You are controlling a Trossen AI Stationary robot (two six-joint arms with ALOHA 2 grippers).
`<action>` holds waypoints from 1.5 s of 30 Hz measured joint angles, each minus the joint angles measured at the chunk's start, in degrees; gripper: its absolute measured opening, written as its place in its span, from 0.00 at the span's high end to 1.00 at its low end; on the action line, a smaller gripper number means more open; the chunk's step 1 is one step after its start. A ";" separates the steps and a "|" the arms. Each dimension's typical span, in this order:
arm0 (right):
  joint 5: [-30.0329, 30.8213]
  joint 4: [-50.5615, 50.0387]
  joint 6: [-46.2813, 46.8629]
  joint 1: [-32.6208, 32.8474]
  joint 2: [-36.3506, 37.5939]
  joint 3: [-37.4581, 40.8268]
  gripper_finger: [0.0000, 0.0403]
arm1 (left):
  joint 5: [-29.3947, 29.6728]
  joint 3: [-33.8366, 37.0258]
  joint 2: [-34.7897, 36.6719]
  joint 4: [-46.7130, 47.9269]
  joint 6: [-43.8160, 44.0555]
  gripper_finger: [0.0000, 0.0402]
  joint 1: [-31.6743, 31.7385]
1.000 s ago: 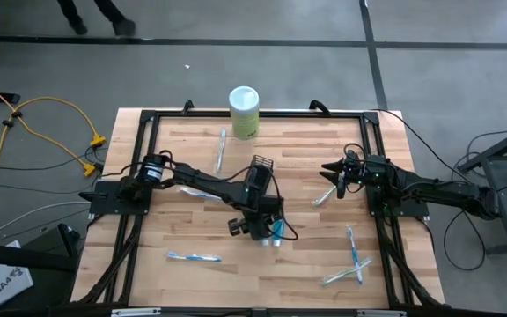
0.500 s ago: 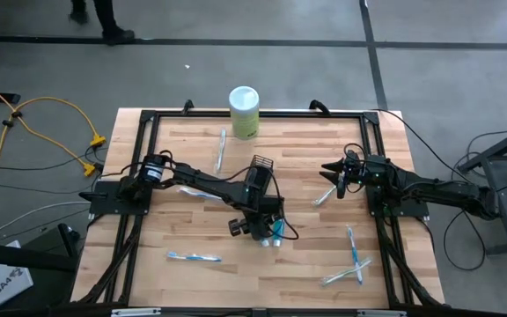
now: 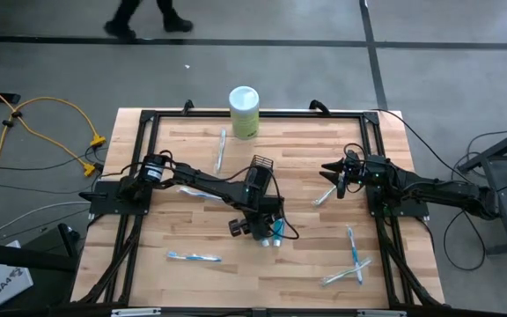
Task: Pick & Place toothbrushing station
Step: Put the right blue mouthwash into the middle section of the black wire organizer
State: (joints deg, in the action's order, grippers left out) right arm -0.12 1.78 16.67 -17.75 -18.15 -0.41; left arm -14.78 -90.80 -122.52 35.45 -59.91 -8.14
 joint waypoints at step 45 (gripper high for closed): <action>-0.02 -0.02 0.00 0.00 -0.01 0.00 0.66 | -0.19 0.00 -0.02 -1.04 5.87 0.70 -0.39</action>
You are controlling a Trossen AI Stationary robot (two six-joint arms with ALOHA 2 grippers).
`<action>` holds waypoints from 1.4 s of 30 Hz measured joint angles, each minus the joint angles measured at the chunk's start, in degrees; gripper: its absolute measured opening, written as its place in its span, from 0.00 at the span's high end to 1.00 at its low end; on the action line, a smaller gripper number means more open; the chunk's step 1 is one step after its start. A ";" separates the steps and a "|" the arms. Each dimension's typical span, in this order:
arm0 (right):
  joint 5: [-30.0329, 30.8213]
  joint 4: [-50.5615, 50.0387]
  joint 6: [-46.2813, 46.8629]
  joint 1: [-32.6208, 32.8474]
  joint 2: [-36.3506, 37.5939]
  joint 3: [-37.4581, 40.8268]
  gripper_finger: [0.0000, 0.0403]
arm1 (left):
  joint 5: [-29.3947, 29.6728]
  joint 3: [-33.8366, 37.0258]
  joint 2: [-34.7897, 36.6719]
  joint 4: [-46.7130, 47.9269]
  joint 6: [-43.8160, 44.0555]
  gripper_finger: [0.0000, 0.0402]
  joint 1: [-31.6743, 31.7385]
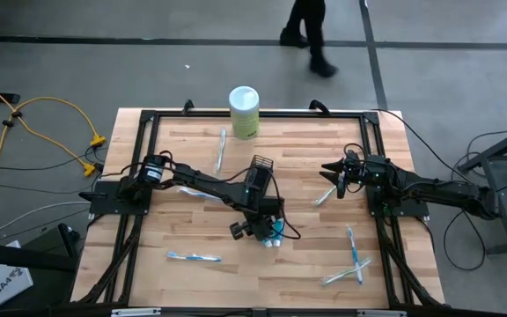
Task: Pick & Place toothbrushing station
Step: Put the right blue mouthwash into the middle section of the black wire organizer
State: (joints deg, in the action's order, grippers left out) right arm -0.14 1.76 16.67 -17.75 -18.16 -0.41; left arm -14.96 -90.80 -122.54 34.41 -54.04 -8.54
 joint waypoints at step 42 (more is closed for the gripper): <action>0.00 0.01 0.00 -0.01 0.01 0.00 0.66 | 4.66 0.07 5.95 -1.25 10.32 0.71 -2.42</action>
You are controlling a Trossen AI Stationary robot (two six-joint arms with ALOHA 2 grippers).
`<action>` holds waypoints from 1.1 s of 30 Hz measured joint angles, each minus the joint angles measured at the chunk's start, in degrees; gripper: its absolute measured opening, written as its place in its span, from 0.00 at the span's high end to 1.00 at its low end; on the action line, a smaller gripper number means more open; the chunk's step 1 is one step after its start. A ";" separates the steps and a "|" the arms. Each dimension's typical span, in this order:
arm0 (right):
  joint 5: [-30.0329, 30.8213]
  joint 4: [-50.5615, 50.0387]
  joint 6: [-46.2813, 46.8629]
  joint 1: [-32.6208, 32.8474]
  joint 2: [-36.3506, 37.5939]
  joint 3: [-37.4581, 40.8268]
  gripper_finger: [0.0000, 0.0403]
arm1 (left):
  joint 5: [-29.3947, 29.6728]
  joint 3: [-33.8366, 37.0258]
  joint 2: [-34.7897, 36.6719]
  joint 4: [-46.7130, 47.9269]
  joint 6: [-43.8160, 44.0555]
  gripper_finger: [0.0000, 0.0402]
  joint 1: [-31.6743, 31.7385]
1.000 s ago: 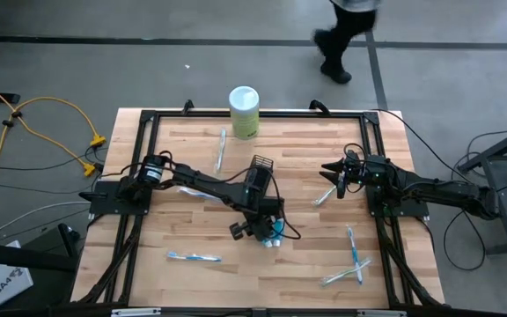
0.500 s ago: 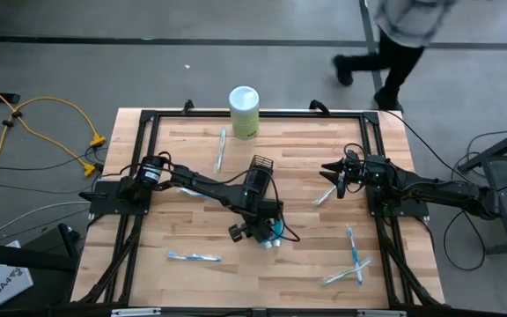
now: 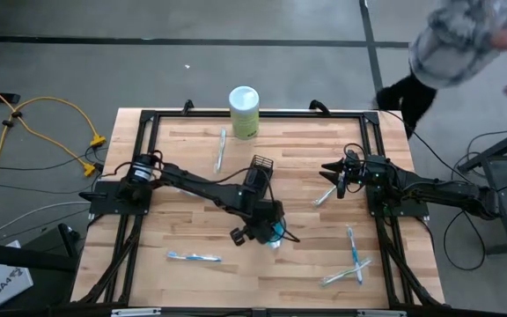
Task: Pick & Place toothbrushing station
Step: Put the right blue mouthwash into the middle section of the black wire organizer
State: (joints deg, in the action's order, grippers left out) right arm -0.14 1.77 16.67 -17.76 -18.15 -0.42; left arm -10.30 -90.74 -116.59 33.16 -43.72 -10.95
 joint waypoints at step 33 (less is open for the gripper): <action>0.01 0.03 0.00 0.01 0.00 -0.01 0.66 | -7.77 0.00 5.63 -27.96 20.28 0.71 3.16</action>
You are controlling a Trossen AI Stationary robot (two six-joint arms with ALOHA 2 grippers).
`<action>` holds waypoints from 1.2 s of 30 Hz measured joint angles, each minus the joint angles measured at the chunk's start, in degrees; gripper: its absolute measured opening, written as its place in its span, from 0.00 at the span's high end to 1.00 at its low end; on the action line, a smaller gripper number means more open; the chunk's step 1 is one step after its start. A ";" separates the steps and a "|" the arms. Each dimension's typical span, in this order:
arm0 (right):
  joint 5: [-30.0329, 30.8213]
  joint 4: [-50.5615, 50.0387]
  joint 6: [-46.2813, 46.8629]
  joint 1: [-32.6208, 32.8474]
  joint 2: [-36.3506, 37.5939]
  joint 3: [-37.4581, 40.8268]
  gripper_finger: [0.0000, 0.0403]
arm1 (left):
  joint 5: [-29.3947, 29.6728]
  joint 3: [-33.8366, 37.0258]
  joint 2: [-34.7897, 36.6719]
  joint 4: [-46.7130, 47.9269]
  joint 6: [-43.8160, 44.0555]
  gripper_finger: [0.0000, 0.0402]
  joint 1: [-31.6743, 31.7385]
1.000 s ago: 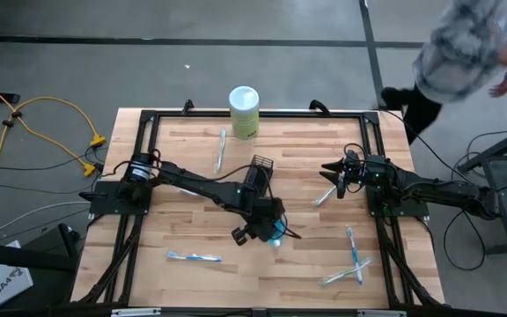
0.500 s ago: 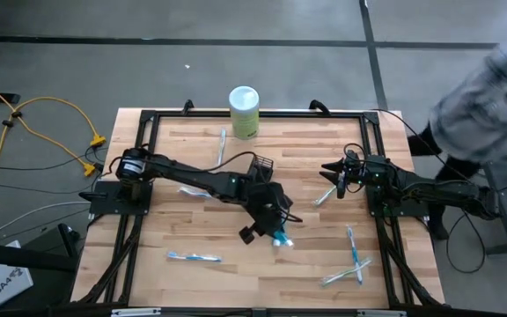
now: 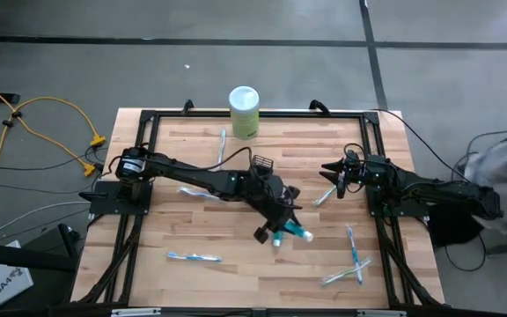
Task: Pick & Place toothbrushing station
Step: Put the right blue mouthwash into the middle section of the black wire organizer
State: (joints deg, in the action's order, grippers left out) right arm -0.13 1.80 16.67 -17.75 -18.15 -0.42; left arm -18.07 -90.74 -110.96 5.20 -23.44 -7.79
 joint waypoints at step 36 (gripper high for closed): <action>0.11 0.00 0.00 0.00 0.00 0.02 0.66 | 27.37 0.00 -0.09 4.49 2.36 0.71 -6.23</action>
State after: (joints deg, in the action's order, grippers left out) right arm -0.02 1.80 16.67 -17.76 -18.16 -0.40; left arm 9.30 -90.74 -111.04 9.68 -21.08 -14.02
